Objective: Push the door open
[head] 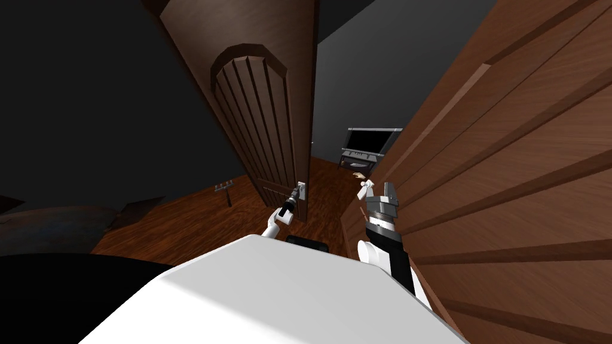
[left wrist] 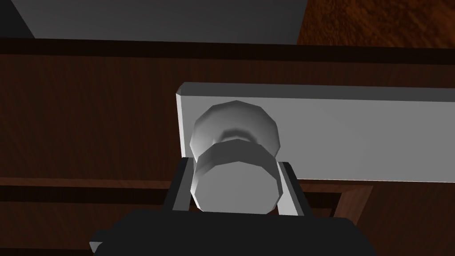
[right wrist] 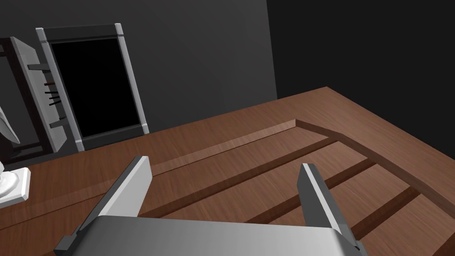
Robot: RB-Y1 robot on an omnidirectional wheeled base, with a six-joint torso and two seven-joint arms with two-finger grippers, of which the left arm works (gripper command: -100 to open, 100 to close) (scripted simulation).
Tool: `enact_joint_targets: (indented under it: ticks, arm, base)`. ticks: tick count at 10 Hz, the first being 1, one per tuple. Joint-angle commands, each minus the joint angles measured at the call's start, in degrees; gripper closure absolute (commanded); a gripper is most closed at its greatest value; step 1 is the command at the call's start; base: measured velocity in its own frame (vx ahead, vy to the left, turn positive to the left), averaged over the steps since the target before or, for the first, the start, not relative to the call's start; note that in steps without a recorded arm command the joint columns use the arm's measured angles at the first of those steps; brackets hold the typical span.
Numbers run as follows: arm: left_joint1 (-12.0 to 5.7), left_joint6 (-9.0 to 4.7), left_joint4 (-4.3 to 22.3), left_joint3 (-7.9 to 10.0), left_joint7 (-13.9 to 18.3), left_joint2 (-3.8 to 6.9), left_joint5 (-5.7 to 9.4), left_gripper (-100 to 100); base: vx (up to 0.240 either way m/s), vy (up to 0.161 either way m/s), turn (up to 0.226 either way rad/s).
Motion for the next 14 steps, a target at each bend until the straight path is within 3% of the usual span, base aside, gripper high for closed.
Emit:
enact_joint_targets:
  ticks: [1, 4, 5, 8, 9, 14]
  arm:
    - [0.19, 0.10, 0.1, -0.06, 0.0, 0.01, -0.01, 100]
    - [0.19, 0.10, 0.1, -0.06, 0.0, 0.01, -0.01, 100]
    - [-0.01, 0.13, 0.6, -0.28, -1.5, 1.17, 1.40, 100]
    - [-0.48, 0.02, 1.1, -0.63, -3.7, 2.34, 3.61, 100]
    - [0.25, 0.24, 0.3, -1.69, -2.7, 2.28, 3.11, -100]
    - [0.97, 0.79, -1.1, -3.51, -2.0, 2.02, 3.29, -100]
  base:
    - [-0.028, 0.008, -0.003]
    - [-0.010, 0.002, 0.002]
    - [0.120, 0.028, 0.210]
    - [0.201, 0.030, 0.171]
    - [-0.055, 0.026, 0.025]
    - [-0.218, 0.026, -0.023]
